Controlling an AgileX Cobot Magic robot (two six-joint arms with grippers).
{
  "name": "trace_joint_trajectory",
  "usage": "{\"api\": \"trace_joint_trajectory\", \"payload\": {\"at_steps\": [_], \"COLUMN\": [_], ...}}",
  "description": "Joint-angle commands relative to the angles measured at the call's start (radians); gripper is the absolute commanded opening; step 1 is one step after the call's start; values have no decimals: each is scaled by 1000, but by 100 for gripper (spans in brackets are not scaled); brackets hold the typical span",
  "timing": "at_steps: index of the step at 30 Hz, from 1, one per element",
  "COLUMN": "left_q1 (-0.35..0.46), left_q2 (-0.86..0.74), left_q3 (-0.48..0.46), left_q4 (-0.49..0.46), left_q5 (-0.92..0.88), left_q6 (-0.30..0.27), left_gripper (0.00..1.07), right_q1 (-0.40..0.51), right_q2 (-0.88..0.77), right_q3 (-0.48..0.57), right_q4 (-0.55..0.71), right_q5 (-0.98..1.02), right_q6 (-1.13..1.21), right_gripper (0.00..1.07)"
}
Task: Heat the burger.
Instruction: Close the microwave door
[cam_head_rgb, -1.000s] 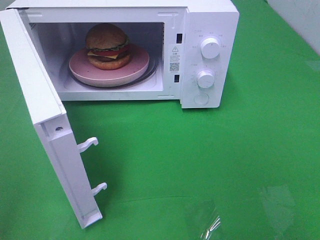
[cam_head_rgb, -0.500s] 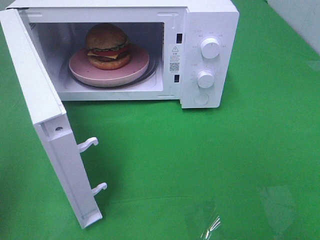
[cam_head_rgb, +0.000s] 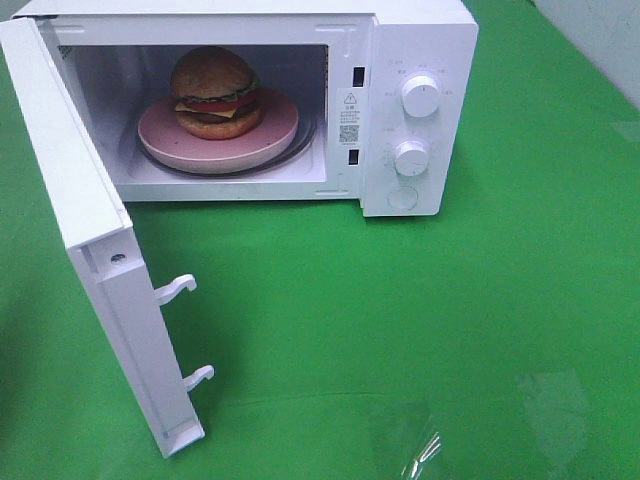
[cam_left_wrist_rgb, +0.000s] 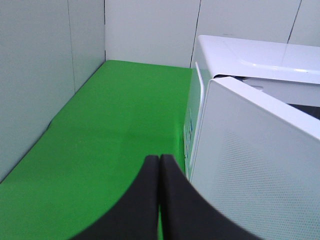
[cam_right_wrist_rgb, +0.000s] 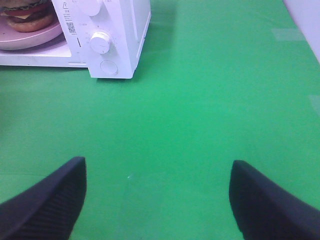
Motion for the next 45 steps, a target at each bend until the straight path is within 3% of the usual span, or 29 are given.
{"api": "trace_joint_trajectory", "payload": {"at_steps": [1, 4, 5, 6, 8, 11, 13, 19, 23, 26, 28, 30, 35, 45], "left_q1": [2, 2, 2, 2, 2, 2, 2, 2, -7, -69, -82, -122, -171, -307], "left_q2": [57, 137, 192, 192, 264, 307, 377, 441, 471, 512, 521, 545, 558, 642], "left_q3": [26, 27, 27, 27, 27, 27, 10, -23, -38, -54, -55, -56, -69, -138], "left_q4": [25, 109, 195, 195, 322, 380, 433, 486, 491, 482, 461, 383, 382, 263], "left_q5": [-129, -170, -216, -216, -289, -349, -376, -399, -399, -395, -394, -394, -391, -389], "left_q6": [-20, -69, -113, -113, -175, -214, -278, -286, -296, -264, -247, -207, -205, -174], "left_gripper": [0, 0, 0, 0, 0, 0, 0, 0, 0, 0, 0, 0, 0, 0], "right_q1": [-6, -6, -6, -6, -6, -6, -6, -6, -6, -6, -6, -6, -6, -6], "right_q2": [-25, -25, -25, -25, -25, -25, -25, -25, -25, -25, -25, -25, -25, -25], "right_q3": [2, 2, 2, 2, 2, 2, 2, 2, 2, 2, 2, 2, 2, 2], "right_q4": [0, 0, 0, 0, 0, 0, 0, 0, 0, 0, 0, 1, 1, 2], "right_q5": [-9, -9, -9, -9, -9, -9, -9, -9, -9, -9, -9, -9, -9, -9], "right_q6": [1, 1, 1, 1, 1, 1, 3, 2, 3, 2, -1, -2, -2, -2], "right_gripper": [75, 75, 75, 75, 75, 75, 75, 75, 75, 75, 75, 75, 75, 75]}}
